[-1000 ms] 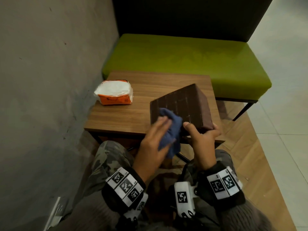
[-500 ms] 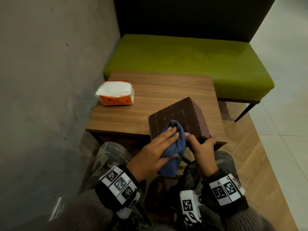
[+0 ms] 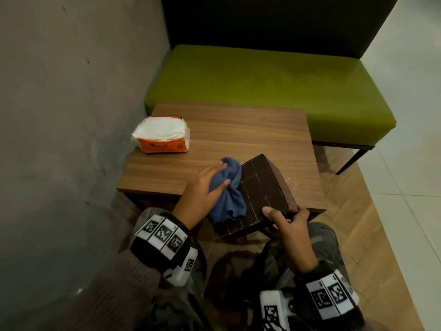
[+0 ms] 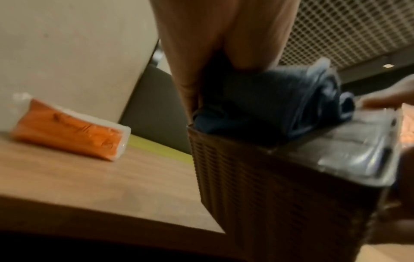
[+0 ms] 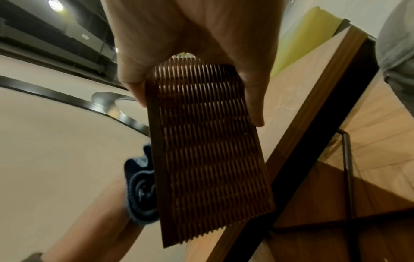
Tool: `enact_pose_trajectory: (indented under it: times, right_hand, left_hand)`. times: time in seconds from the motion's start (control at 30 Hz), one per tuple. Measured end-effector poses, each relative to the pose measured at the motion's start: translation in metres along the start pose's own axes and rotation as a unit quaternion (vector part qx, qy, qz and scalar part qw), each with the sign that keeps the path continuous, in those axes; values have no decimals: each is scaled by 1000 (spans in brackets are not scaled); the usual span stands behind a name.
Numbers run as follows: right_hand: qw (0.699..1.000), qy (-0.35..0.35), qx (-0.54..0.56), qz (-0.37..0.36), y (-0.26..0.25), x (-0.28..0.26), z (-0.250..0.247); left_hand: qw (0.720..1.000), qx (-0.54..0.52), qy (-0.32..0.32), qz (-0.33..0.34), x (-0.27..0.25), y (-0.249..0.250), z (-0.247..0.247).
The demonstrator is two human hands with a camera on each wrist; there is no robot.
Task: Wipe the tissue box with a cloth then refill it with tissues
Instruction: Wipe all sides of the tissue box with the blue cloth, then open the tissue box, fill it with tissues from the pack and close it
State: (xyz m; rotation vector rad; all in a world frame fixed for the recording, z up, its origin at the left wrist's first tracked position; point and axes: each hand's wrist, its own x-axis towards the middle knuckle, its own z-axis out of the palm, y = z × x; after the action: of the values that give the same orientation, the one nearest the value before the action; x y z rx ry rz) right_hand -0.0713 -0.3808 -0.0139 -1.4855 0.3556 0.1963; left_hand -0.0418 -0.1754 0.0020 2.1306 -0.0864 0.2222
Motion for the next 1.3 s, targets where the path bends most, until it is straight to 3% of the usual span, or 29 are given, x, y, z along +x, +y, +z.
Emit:
enact_pose_trajectory:
  times: [0.13,0.23,0.33,0.5,0.73,0.9,0.97,1.0,1.03,1.1,1.17,1.2,1.3]
  right_hand:
    - [997,9,52,58,4,20,4]
    - [989,33,102,102,4,48,4]
    - [982,45,141,115,3,77,10]
    - [970,88,194,115,1,107,22]
    - [972,165,115,124,6,126,13]
    - [968,198,-31,152,2,117,6]
    - [961,245,-98,84,-11,96,6]
    - [958,268,-103,12,-17,81,8]
    - [957,260,-92,-85,-24,61,11]
    - [966,121,-71,-218,-36,23,25]
    - [961,-76,-132,-231,-33,5,40]
    - [946,-135,-181,-231,-29,3,47]
    - [905,-207,-269,-255,-23,4,59]
  left_hand:
    - [989,67,-23,-126,0,-21,-7]
    - [975,65,26,-210,2,-41,-22]
    - [966,27,84,-241,2,-45,-31]
    - [950,-65,117,-281,12,-45,-32]
    - [883,-276,149,-349,17,-40,-28]
    - [842,-365,148,-368,8,-28,-20]
    - [846,-369,126,-363,1,-25,-19]
    - [852,-370,109,-355,-3,-23,-19]
    - [859,-370,89,-344,-7,-19,-20]
    - [873,-368,47,-317,-13,-14,-21]
    - [886,-363,10,-289,-20,-11,-22]
    - [893,-359,-11,-270,-24,-10,-22]
    - [910,-354,-73,-201,-34,-5,-25]
